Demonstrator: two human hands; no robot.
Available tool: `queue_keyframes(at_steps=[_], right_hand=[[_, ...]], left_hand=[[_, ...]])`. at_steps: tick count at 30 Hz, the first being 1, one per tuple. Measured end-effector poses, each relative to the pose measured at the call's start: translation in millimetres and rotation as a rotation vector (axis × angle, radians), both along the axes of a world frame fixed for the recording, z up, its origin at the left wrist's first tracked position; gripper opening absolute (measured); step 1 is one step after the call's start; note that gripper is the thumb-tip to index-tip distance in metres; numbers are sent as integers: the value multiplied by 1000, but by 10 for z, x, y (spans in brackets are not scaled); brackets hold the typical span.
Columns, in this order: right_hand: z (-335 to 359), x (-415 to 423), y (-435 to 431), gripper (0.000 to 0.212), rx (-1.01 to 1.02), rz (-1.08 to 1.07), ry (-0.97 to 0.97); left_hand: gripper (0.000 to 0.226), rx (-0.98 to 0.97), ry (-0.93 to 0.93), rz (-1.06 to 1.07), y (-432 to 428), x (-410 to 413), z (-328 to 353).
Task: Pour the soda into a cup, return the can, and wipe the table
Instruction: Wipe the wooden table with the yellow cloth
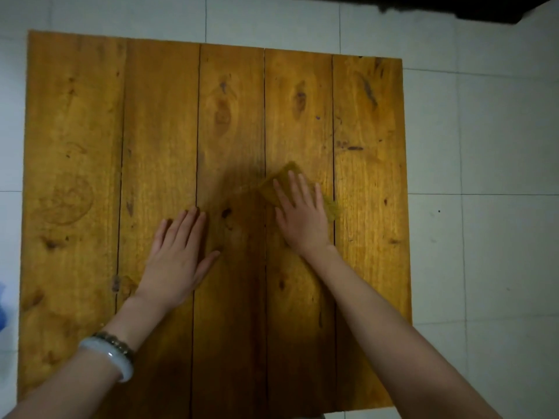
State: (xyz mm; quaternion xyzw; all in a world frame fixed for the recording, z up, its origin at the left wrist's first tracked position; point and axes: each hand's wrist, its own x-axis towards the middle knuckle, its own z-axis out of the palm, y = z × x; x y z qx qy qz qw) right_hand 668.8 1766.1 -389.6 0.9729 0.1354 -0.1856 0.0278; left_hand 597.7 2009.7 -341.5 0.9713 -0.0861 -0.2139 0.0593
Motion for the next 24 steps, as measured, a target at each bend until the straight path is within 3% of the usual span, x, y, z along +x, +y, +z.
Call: queue_keyframes(at_steps=[6,9,12,16,20,22,24], right_hand=[[53,266,-992,55,42,-542,-71],[62,695,-917,55,114,-699,-90],[29,897,-158,56,138,-421,-50],[18,540,1028,56,179,37,47],[5,414,950,55,174,421,79],[-18,641,579,56,138,389,1],[-15,958,120,58,86,175,-63]], left_hand=[[75,1,0,11,-17,67,45],[75,8,-12,45,-2,106,28],[76,38,-29,70,35,154,-1],[82,97,-9,119,74,183,-50],[84,113,-6,154,92,203,-78],[85,118,3,140,82,236,-113],[85,112,7,144,54,277,-152]])
